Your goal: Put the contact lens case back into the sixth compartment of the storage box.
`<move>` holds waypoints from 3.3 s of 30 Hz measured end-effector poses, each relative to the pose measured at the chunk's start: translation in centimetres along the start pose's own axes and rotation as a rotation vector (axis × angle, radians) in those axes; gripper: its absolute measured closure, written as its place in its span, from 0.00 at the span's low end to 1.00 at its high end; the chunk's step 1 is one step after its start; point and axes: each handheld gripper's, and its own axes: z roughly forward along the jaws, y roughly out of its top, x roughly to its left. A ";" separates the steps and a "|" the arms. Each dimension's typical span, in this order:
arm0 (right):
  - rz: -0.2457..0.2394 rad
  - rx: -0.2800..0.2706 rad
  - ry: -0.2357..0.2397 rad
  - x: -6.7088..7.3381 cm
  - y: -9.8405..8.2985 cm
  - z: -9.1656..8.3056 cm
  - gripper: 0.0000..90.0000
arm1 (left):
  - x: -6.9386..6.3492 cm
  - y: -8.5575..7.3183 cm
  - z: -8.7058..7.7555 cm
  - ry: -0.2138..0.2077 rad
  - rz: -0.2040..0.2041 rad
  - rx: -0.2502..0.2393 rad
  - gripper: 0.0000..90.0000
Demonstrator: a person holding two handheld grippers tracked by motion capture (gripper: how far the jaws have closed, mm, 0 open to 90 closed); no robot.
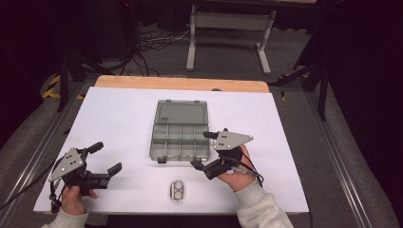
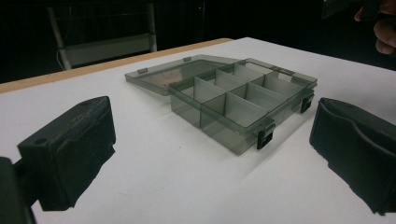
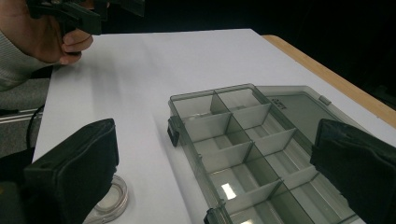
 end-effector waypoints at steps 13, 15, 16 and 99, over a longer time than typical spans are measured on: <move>-0.012 0.021 0.041 0.3 1.0 2.1 0.01 | 0.1 0.0 0.0 0.003 0.005 0.006 0.01; -0.011 0.023 0.051 0.3 1.2 2.4 0.01 | 0.1 0.0 0.0 0.004 0.005 0.010 0.01; -0.015 0.022 0.053 0.3 1.2 2.5 0.01 | 0.1 0.0 0.0 0.004 0.003 0.007 0.01; -0.137 0.490 0.366 5.0 1.1 7.7 0.09 | 0.2 0.0 -0.1 0.005 0.008 0.005 0.01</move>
